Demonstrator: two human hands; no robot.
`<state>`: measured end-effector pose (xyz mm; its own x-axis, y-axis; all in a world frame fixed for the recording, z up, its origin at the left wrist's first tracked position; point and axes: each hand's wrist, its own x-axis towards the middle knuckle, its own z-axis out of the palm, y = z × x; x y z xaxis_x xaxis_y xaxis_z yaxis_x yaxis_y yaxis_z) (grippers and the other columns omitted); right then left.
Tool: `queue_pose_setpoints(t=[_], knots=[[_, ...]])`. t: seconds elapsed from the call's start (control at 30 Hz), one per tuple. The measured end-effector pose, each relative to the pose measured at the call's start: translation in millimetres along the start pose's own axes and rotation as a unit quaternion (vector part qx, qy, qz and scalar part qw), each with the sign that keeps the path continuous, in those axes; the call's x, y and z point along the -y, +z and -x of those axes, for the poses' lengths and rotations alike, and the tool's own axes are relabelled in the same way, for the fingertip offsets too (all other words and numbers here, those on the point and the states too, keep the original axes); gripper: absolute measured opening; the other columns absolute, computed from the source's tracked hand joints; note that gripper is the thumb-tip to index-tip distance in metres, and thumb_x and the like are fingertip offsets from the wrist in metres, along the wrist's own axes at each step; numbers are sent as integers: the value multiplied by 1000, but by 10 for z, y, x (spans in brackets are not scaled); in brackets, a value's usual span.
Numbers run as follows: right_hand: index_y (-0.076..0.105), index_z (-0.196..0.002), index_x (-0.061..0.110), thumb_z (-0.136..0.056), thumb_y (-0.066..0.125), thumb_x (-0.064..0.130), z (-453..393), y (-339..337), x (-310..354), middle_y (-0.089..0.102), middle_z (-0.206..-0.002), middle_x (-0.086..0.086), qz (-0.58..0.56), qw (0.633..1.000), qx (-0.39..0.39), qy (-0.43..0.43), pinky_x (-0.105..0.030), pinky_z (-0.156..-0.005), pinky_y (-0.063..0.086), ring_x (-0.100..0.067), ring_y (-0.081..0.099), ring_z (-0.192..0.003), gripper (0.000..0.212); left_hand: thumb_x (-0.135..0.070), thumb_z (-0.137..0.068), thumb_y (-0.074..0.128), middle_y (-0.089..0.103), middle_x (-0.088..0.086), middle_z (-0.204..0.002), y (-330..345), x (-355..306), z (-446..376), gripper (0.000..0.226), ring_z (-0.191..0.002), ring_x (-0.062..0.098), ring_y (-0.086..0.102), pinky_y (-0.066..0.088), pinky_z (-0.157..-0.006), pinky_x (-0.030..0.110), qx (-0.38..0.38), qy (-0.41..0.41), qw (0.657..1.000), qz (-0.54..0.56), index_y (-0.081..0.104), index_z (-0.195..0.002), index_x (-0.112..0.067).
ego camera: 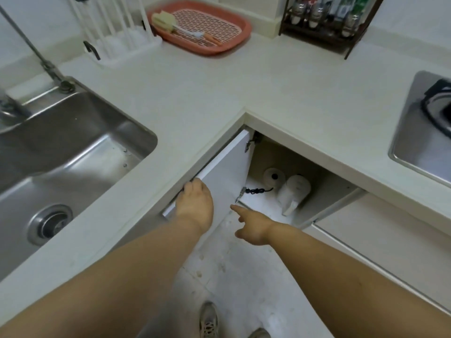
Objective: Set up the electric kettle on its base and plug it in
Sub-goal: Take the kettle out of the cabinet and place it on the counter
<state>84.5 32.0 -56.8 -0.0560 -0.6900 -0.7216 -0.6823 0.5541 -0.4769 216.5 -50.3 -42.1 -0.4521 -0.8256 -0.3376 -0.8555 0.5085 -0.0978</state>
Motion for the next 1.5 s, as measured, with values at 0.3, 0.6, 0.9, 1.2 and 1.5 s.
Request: queue_pose_setpoints(t=[0.3, 0.6, 0.9, 1.2, 1.5], knots=[[27, -146, 27, -91, 54, 33, 152, -202, -814, 40, -149, -5, -24, 996, -33, 83, -35, -108, 39, -25, 44, -132, 62, -23, -90, 50, 29, 18, -146, -58, -583, -263, 50, -134, 34, 34, 36, -109, 40, 130, 91, 987, 27, 40, -136, -7], [43, -139, 16, -96, 46, 29, -41, -290, -1801, 40, -147, -8, -48, 987, -69, 140, -30, -107, 33, -25, 41, -132, 45, -26, -96, 41, 53, 11, -136, 404, -1255, -747, 40, -122, 26, 52, 43, -97, 29, 180, 116, 973, 82, 51, -132, -11], [42, -139, 15, -91, 53, 30, -1159, 72, -2556, 53, -134, -12, -149, 957, -146, 201, -32, -96, 47, -29, 54, -118, 51, -22, -97, 40, 58, 13, -128, 1429, -1670, -1572, 33, -116, 26, 55, 45, -97, 30, 198, 165, 960, 112, 57, -122, -8], [48, -127, 2, -89, 58, 30, -2759, 275, -3357, 59, -123, -20, -282, 889, -271, 237, -35, -85, 47, -32, 59, -103, 49, -18, -97, 42, 59, 12, -128, 2483, -2192, -2645, 34, -121, 28, 53, 43, -103, 34, 150, 201, 959, 132, 58, -125, -7], [47, -128, 0, -85, 64, 19, -3775, 231, -4003, 59, -113, -18, -447, 786, -368, 216, -38, -75, 55, -33, 63, -96, 50, -22, -94, 44, 60, 9, -126, 3291, -2641, -3424, 33, -113, 29, 57, 48, -99, 39, 87, 221, 949, 208, 60, -121, -16]])
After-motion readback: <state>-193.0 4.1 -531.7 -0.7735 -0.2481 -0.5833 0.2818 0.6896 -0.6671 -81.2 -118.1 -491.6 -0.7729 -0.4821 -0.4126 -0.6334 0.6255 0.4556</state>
